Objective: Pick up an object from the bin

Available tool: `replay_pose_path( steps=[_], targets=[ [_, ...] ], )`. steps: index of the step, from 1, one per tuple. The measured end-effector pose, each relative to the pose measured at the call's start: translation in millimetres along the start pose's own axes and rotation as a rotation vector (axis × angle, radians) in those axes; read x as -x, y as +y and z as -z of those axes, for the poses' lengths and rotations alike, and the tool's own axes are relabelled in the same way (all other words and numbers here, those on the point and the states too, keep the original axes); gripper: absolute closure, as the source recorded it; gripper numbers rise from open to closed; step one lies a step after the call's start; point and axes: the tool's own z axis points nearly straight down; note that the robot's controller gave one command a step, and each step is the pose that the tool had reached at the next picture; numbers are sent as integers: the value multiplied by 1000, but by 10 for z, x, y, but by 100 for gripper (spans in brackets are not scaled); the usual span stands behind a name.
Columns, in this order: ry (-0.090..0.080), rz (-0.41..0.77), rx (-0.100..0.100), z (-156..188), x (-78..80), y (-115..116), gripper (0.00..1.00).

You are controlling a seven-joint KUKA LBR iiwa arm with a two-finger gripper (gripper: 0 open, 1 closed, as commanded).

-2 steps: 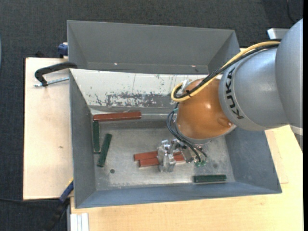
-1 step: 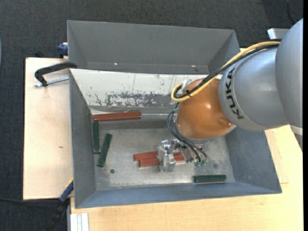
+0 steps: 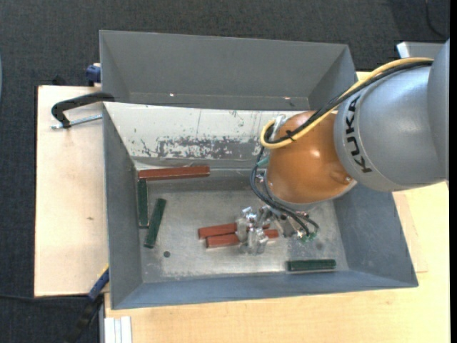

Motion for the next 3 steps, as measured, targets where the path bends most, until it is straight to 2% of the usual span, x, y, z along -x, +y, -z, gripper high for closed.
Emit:
replay_pose_path(
  steps=[1,2,3],
  targets=[
    [-3,-270,-1,749,-35,-14,0],
    [-7,-340,-2,934,-36,-5,0],
    [-5,-265,-2,502,-10,49,0]
  ],
)
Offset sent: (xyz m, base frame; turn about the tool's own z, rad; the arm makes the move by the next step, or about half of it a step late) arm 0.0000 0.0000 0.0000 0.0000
